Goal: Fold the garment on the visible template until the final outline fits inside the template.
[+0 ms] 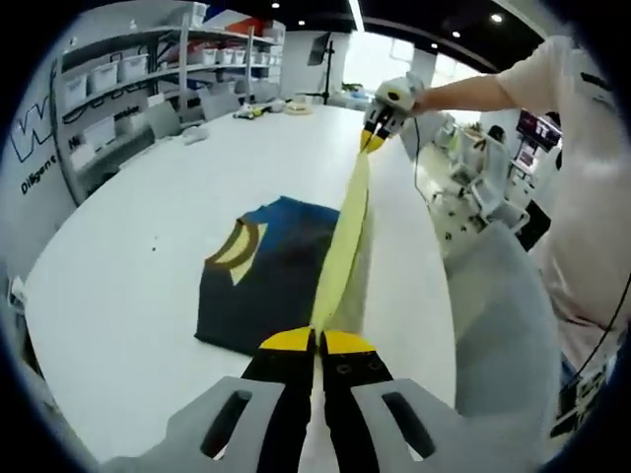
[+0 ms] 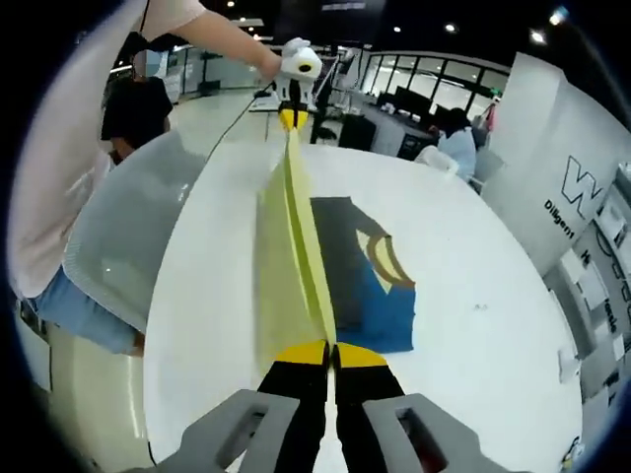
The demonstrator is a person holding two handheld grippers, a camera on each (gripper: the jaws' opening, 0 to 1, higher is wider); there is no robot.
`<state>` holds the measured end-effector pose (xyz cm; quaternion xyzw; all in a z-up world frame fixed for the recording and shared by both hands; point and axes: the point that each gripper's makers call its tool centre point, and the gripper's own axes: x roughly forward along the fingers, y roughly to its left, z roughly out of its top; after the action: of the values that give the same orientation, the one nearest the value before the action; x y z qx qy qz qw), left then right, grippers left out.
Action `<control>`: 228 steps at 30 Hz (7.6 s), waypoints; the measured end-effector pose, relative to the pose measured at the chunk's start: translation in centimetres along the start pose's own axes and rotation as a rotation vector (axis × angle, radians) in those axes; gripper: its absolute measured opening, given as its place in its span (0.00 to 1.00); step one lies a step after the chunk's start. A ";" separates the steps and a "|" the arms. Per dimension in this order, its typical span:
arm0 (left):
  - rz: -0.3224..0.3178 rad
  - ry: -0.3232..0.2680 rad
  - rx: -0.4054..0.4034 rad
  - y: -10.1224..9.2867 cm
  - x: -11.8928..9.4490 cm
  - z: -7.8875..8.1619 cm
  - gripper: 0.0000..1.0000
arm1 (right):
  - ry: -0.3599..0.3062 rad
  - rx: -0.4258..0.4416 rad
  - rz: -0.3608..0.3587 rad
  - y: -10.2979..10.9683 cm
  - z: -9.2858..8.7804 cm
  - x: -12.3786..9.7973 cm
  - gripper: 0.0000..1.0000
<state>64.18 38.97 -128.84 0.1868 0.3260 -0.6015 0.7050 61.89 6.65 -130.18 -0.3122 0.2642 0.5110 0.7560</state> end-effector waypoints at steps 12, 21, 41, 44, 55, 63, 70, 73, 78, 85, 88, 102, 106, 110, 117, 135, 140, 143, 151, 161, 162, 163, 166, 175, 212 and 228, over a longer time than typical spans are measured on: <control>0.035 0.025 -0.160 8.3 3.1 -0.6 0.00 | 0.060 0.070 0.022 -6.7 -2.3 5.2 0.00; 0.075 0.068 -0.233 13.0 5.6 -1.4 0.00 | 0.098 0.123 0.016 -10.4 -3.8 8.4 0.00; 0.192 0.134 -0.372 17.9 9.7 -3.7 0.01 | 0.197 0.277 -0.046 -13.3 -7.6 13.5 0.00; 0.230 0.128 -0.361 18.4 9.9 -3.8 0.02 | 0.191 0.289 -0.090 -13.9 -7.5 13.9 0.00; 0.308 0.029 -0.416 16.8 7.1 -4.4 0.04 | 0.082 0.385 -0.220 -13.4 -7.1 11.7 0.09; 0.267 -0.057 -0.399 9.4 6.0 -6.4 0.09 | -0.010 0.431 -0.208 -7.4 -7.8 9.5 0.15; 0.265 -0.115 -0.416 3.6 6.8 -8.6 0.17 | -0.096 0.499 -0.223 -2.6 -8.2 8.0 0.21; 0.277 -0.104 -0.403 1.8 7.9 -9.3 0.22 | -0.124 0.525 -0.222 -0.6 -8.3 7.9 0.22; 0.326 -0.091 -0.398 0.9 9.2 -9.6 0.24 | -0.144 0.564 -0.209 2.3 -8.6 8.6 0.23; 0.406 -0.074 -0.446 1.4 10.1 -10.2 0.23 | -0.157 0.588 -0.201 4.0 -8.6 9.7 0.24; 0.438 -0.056 -0.472 2.0 10.0 -11.0 0.16 | -0.159 0.591 -0.200 4.1 -8.6 9.8 0.24; 0.405 -0.117 -0.496 1.7 10.1 -10.7 0.03 | -0.191 0.612 -0.188 4.4 -7.8 10.1 0.13; 0.391 -0.111 -0.461 1.9 9.9 -10.8 0.02 | -0.206 0.597 -0.190 4.1 -7.1 10.0 0.06; 0.375 -0.092 -0.413 1.9 9.4 -11.2 0.02 | -0.203 0.563 -0.169 4.2 -7.0 9.9 0.00; 0.335 -0.038 -0.310 2.3 8.4 -12.6 0.02 | -0.176 0.529 -0.145 4.3 -7.5 9.7 0.00; 0.437 -0.050 -0.233 3.3 4.3 -10.3 0.12 | -0.133 0.561 -0.224 3.5 -7.9 6.9 0.05; 0.368 -0.107 -0.211 1.9 6.7 -7.0 0.23 | -0.178 0.513 -0.226 2.6 -5.2 8.0 0.02; 0.341 -0.115 -0.203 1.2 8.8 -5.8 0.25 | -0.193 0.501 -0.209 2.4 -3.7 10.0 0.01; 0.254 -0.179 -0.160 -0.3 16.2 -0.6 0.10 | -0.250 0.353 -0.054 5.0 3.6 18.7 0.00; 0.177 -0.092 -0.094 -1.7 19.4 -2.8 0.01 | -0.232 0.293 -0.015 6.8 4.5 21.8 0.00; 0.187 -0.076 -0.091 -1.6 19.4 -3.5 0.01 | -0.243 0.307 -0.022 6.6 4.3 21.6 0.00; 0.187 -0.114 -0.101 -1.5 19.1 -3.4 0.01 | -0.245 0.311 -0.026 6.5 4.1 21.4 0.00; 0.191 -0.138 -0.140 -1.3 18.7 -3.8 0.02 | -0.249 0.339 -0.049 5.9 3.0 20.7 0.00; 0.212 -0.174 -0.220 -0.4 16.3 -6.1 0.03 | -0.248 0.417 -0.109 5.1 -2.3 16.0 0.00; 0.490 -0.238 -0.474 -5.1 2.5 -9.0 0.11 | -0.263 0.619 -0.286 6.0 -7.3 2.5 0.10; 0.604 -0.335 -0.438 -13.0 -3.2 -6.5 0.14 | -0.317 0.587 -0.229 10.8 -2.3 0.7 0.21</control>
<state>49.89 42.83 -129.65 0.0191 0.2575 -0.3058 0.9164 51.79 8.38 -134.38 -0.0258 0.2426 0.3674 0.8975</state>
